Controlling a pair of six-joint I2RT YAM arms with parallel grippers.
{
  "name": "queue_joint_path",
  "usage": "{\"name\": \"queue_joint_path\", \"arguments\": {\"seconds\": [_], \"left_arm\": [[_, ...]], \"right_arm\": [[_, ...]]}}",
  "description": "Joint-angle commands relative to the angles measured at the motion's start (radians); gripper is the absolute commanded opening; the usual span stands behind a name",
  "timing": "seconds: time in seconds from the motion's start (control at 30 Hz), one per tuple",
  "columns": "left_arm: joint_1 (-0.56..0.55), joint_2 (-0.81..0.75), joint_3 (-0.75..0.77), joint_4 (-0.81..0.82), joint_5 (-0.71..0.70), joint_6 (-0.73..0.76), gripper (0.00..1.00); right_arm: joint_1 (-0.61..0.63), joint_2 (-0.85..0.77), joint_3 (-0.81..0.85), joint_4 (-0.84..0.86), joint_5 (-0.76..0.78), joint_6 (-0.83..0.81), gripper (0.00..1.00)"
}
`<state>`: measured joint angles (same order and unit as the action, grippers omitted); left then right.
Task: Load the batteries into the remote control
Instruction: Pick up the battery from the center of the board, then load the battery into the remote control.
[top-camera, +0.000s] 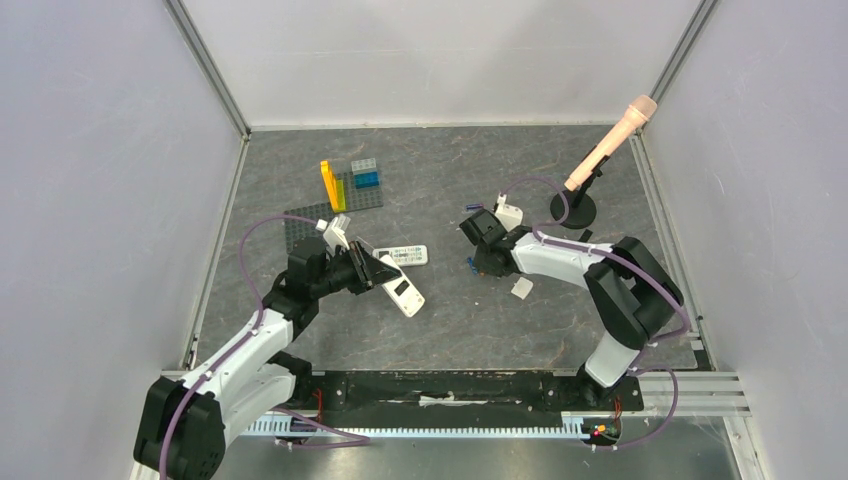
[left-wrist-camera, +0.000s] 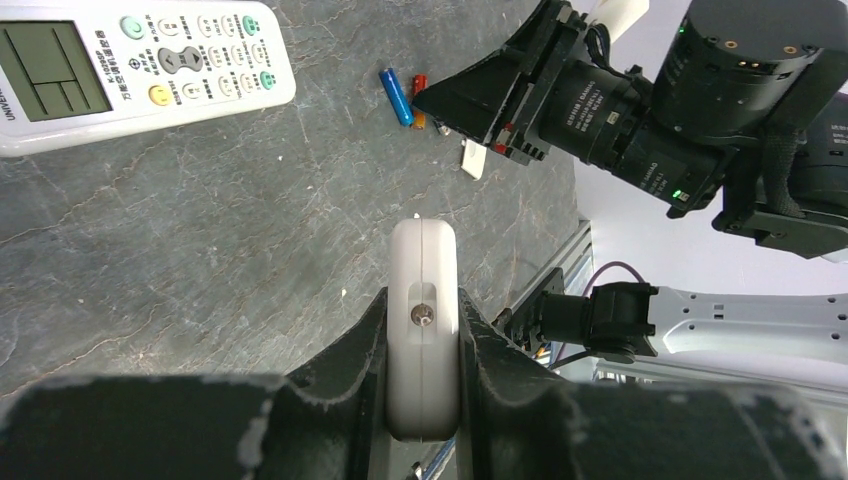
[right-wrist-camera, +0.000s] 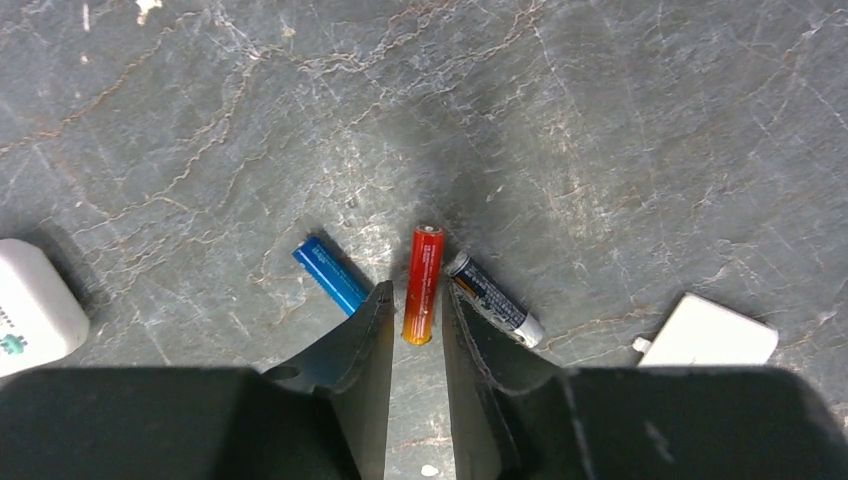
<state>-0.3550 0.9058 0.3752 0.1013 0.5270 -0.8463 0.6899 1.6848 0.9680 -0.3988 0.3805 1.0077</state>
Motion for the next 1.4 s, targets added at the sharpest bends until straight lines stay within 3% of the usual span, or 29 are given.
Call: {"name": "queue_joint_path", "arguments": {"seconds": [0.0, 0.17, 0.27, 0.47, 0.6, 0.8, 1.07, 1.37], "left_arm": [[0.002, -0.017, 0.037, 0.038, 0.018, 0.028, 0.02], [0.002, -0.012, 0.037, 0.038, 0.024, 0.024, 0.02], [0.003, -0.01, 0.04, 0.037, 0.035, 0.02, 0.02], [0.002, -0.005, 0.091, -0.016, 0.079, 0.023, 0.02], [0.002, 0.028, 0.189, -0.162, 0.141, 0.078, 0.02], [0.003, 0.163, 0.341, -0.358, 0.3, 0.132, 0.02], [0.001, 0.276, 0.383, -0.394, 0.419, 0.134, 0.02], [-0.029, 0.327, 0.389, -0.44, 0.494, 0.137, 0.02]], "right_arm": [[-0.002, 0.036, 0.042, -0.007, 0.032, 0.016, 0.25], [-0.001, 0.053, 0.051, 0.0, 0.04, -0.005, 0.17], [-0.001, 0.042, 0.048, 0.02, 0.023, -0.049, 0.0], [0.006, -0.087, 0.017, 0.073, -0.01, -0.196, 0.0], [0.038, -0.232, -0.02, 0.151, -0.083, -0.381, 0.0], [0.139, -0.459, -0.134, 0.381, -0.315, -0.647, 0.0], [0.261, -0.636, -0.276, 0.621, -0.61, -0.9, 0.0], [0.389, -0.717, -0.414, 0.819, -0.791, -1.141, 0.0]]}}
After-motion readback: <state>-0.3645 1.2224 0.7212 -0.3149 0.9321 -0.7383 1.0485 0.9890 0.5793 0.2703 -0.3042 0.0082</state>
